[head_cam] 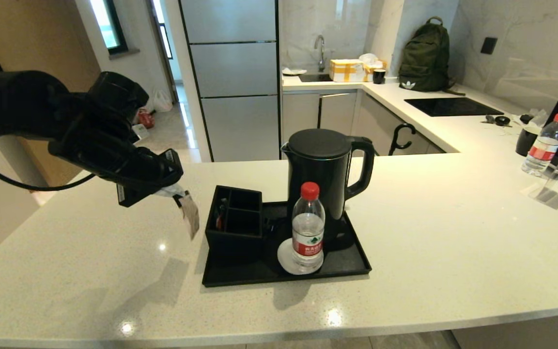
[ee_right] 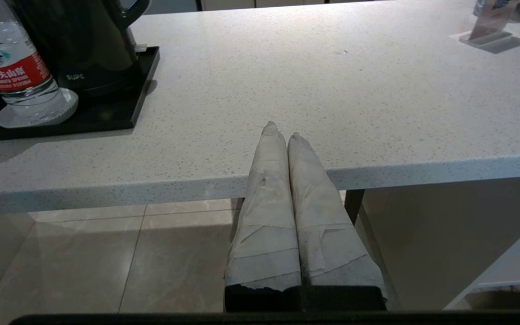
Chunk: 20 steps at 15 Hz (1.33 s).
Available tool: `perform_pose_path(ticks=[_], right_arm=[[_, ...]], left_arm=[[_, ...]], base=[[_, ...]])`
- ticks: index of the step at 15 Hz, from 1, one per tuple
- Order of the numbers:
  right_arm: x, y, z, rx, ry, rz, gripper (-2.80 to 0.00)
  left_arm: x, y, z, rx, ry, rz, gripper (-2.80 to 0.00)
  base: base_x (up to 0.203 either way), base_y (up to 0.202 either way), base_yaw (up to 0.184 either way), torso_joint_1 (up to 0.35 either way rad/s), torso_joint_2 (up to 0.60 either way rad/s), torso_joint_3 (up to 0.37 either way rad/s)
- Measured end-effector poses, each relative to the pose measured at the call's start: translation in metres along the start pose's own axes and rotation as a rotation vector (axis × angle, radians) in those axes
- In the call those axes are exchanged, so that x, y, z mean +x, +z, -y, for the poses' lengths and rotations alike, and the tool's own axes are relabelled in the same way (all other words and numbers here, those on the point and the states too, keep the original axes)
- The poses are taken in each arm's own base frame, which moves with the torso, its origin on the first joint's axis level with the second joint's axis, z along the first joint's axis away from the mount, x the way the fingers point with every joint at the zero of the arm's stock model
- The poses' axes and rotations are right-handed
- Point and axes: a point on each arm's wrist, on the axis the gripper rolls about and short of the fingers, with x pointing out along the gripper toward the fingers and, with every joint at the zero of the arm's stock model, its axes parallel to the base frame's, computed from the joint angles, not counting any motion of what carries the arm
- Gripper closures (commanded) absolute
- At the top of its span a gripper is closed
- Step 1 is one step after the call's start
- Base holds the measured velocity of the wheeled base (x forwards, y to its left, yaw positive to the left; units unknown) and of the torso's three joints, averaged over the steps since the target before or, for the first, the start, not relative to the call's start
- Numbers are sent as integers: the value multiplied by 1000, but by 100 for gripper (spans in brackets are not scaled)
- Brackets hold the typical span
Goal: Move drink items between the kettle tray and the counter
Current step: Return the tea bag to its original position
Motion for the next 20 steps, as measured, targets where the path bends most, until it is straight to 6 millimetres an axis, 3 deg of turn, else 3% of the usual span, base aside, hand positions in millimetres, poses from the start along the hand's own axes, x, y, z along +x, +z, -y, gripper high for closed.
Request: perform_pose_path(ticks=[5, 7, 11, 15, 20], right_arm=[[0, 0, 0, 0, 0, 0, 0], [0, 0, 0, 0, 0, 0, 0], [0, 0, 0, 0, -1, 1, 0], [0, 0, 0, 0, 0, 0, 0], [0, 0, 0, 0, 1, 0, 0]], left_arm=[[-21, 1, 10, 10, -52, 52, 0], [-29, -1, 26, 28, -100, 70, 0], [-27, -8, 45, 65, -139, 56, 0], [3, -19, 63, 112, -137, -15, 0], [47, -19, 77, 123, -101, -28, 0]], base=[[0, 0, 0, 0, 0, 0], [0, 0, 0, 0, 0, 0], [0, 0, 0, 0, 0, 0], [0, 0, 0, 0, 0, 0], [0, 0, 0, 0, 0, 0]])
